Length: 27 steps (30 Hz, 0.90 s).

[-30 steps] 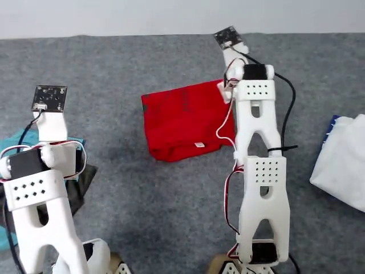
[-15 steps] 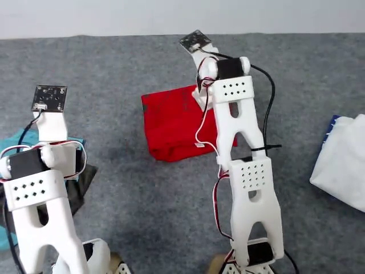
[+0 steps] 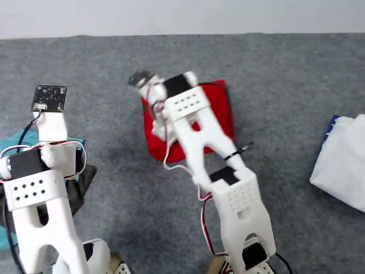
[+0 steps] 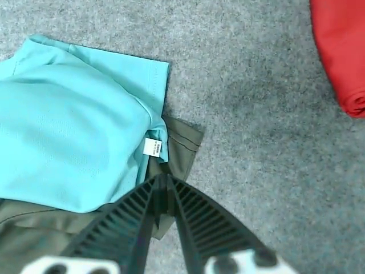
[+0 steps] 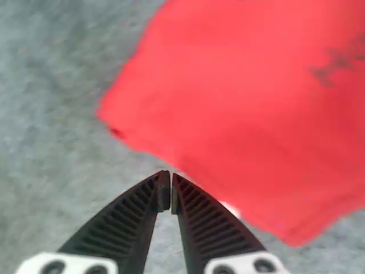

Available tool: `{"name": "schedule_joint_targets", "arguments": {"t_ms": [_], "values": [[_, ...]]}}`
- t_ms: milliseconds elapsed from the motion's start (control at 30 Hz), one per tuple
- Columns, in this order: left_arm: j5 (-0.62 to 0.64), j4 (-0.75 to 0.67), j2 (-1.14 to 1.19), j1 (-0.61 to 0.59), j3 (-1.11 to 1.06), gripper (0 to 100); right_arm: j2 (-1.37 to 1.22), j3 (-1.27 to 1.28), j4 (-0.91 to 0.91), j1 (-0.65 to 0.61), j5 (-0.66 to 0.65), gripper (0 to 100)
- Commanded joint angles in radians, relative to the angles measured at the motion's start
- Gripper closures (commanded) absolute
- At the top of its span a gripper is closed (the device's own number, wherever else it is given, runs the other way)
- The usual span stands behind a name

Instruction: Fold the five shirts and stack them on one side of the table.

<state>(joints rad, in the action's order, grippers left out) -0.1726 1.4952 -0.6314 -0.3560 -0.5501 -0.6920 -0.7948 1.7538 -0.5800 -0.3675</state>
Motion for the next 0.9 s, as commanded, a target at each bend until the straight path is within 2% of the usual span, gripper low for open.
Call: {"name": "schedule_joint_targets", "arguments": {"t_ms": [0,167,333,600,867], "values": [[0.0,-0.012,-0.026,-0.008,0.01,99,-0.004,0.002,0.018,-0.07,0.009,98.8],[0.0,-0.011,-0.026,-0.008,0.01,99,-0.09,0.0,-0.016,-0.136,0.009,98.8],[-0.006,-0.011,-0.026,-0.072,0.01,99,-0.071,-0.028,-0.002,-0.18,0.009,98.8],[-0.02,-0.003,-0.026,-0.106,0.025,99,-0.028,-0.184,0.005,-0.058,0.005,98.8],[-0.02,0.031,-0.026,-0.106,0.081,99,-0.166,-0.272,0.004,0.021,0.006,98.8]]}}
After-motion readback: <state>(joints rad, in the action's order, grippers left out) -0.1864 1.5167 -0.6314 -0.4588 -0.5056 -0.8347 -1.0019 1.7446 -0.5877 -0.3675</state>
